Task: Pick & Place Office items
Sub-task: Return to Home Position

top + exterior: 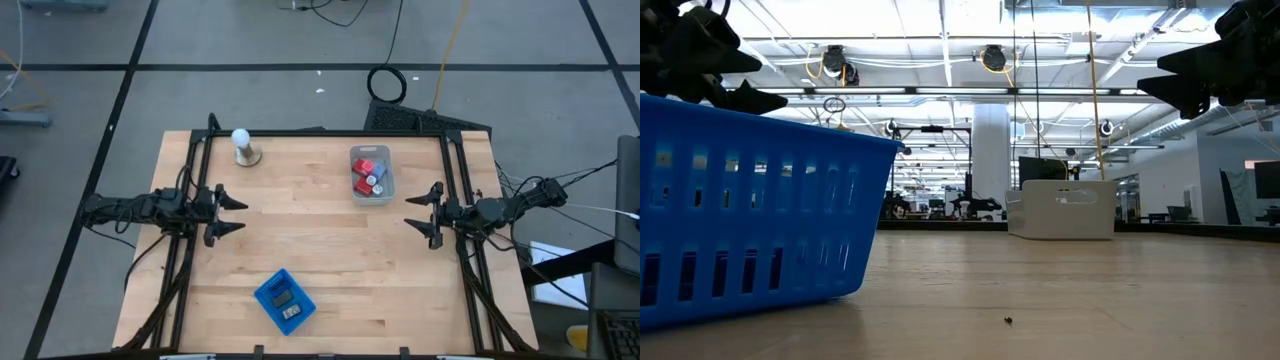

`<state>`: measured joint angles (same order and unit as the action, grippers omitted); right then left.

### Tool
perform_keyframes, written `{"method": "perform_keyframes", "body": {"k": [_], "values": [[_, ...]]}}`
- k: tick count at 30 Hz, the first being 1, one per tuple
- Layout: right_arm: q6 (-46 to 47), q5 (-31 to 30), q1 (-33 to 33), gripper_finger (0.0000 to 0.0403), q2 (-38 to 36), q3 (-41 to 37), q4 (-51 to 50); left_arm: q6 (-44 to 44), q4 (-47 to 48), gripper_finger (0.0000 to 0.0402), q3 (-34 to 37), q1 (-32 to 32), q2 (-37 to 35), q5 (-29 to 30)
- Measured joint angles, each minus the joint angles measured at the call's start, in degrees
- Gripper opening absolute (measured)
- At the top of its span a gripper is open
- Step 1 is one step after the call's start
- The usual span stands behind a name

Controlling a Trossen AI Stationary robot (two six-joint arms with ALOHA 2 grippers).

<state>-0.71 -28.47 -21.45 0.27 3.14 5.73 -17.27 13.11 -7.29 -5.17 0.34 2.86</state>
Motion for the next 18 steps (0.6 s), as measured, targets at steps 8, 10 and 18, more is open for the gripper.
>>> {"method": "perform_keyframes", "body": {"k": [8,10,18], "values": [[0.0,0.0,0.0,0.0267,0.0,0.0,0.0,0.2,0.1,0.0296,0.0,0.0,0.0,0.1],[0.0,0.0,0.0,0.0267,0.0,0.0,0.0,0.7,0.2,0.0296,0.0,0.0,0.0,0.1],[0.0,0.0,0.0,0.0267,0.0,0.0,0.0,-1.8,0.1,0.0296,0.0,0.0,0.0,0.2]]}}
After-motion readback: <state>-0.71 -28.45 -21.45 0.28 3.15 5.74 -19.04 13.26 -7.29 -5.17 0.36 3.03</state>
